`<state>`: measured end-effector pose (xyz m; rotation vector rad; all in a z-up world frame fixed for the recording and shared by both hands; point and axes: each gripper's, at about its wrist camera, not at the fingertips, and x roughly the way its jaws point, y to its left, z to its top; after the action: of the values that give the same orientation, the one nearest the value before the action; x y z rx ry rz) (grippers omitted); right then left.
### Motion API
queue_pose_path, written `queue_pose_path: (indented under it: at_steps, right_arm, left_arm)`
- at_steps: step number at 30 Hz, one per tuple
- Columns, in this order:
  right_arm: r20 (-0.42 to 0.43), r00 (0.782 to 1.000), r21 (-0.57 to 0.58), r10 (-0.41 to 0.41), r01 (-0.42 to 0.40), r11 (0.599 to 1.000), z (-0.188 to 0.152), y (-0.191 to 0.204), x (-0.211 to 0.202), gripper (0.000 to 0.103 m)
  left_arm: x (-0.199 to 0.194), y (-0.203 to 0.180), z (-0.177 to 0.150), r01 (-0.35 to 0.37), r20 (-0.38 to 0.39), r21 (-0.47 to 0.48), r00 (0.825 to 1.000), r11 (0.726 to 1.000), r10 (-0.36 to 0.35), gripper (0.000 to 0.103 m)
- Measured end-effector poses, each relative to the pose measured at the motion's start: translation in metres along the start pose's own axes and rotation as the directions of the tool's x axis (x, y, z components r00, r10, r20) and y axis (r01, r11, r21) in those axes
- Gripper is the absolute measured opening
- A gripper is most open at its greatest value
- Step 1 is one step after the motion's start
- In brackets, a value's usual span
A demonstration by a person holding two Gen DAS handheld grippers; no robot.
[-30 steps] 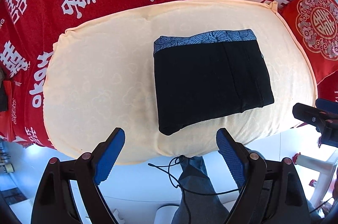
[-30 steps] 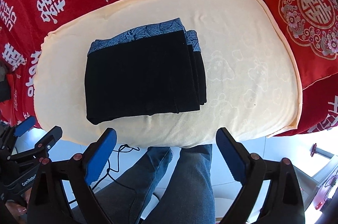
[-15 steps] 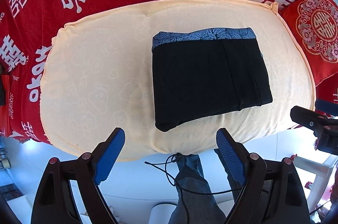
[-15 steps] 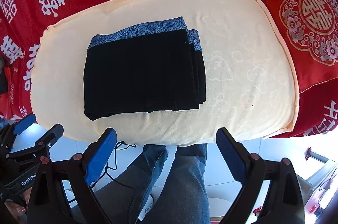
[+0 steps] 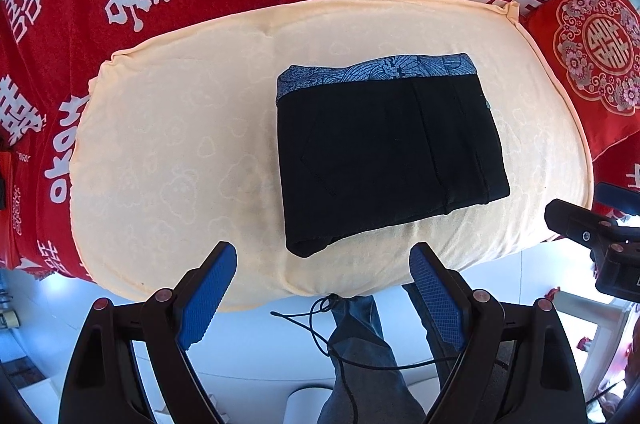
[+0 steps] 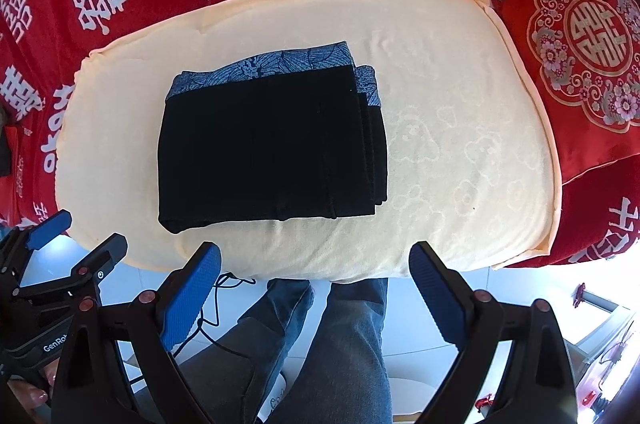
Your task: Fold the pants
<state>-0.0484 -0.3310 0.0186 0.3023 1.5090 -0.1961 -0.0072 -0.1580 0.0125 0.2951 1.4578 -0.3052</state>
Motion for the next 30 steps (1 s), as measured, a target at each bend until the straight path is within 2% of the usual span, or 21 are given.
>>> queue_pose_path:
  at_steps: [18,30]
  right_arm:
    - [0.009,1.0,0.029,0.0,0.0,1.0,-0.0008,-0.008,-0.0006,0.096]
    - [0.001,1.0,0.015,-0.005,0.005,1.0,0.0014,-0.005,0.0018,0.096]
  left_arm:
    - [0.0018,-0.0074,0.0011,-0.003,-0.011,0.013,1.0,1.0,0.003,0.089]
    - [0.0022,-0.003,-0.0034,-0.006,-0.011,-0.02,1.0,1.0,0.005,0.089]
